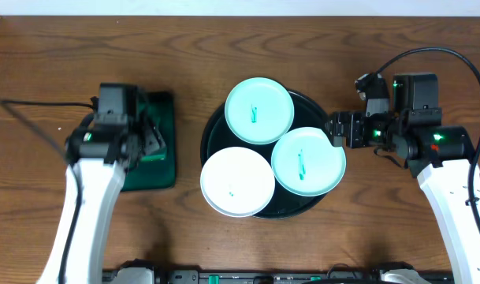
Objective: Clean dirty plates on tray and stack at the side
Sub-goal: 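Grasp the green sponge in the water tray with the left gripper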
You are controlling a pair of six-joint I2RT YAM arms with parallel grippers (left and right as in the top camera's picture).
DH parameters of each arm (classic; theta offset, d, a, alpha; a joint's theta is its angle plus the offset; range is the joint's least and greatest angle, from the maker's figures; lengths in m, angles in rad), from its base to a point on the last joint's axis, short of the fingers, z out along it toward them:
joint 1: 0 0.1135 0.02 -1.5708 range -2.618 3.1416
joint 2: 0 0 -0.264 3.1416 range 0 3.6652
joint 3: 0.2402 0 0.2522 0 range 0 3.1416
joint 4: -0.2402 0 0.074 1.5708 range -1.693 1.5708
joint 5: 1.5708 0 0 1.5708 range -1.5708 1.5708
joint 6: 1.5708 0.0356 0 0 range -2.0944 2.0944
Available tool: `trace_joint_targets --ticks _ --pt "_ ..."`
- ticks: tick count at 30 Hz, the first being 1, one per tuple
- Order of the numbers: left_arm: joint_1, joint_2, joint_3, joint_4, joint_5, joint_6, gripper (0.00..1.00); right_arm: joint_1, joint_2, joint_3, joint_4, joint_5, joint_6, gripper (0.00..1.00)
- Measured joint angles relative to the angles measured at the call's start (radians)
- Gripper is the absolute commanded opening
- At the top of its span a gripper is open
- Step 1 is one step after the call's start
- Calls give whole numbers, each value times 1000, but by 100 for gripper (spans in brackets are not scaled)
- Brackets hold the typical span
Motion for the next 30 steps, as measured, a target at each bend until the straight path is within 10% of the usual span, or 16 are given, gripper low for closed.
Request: trace_joint_targets --ticks 13,21,30 --pt "56 433 -16 300 -4 42 66 0 0 1 -108 -4 0 62" --pt "155 565 0 351 166 116 7 0 0 1 -145 31 -1 46" --pt "159 482 29 202 204 128 7 0 45 1 -150 188 80 36"
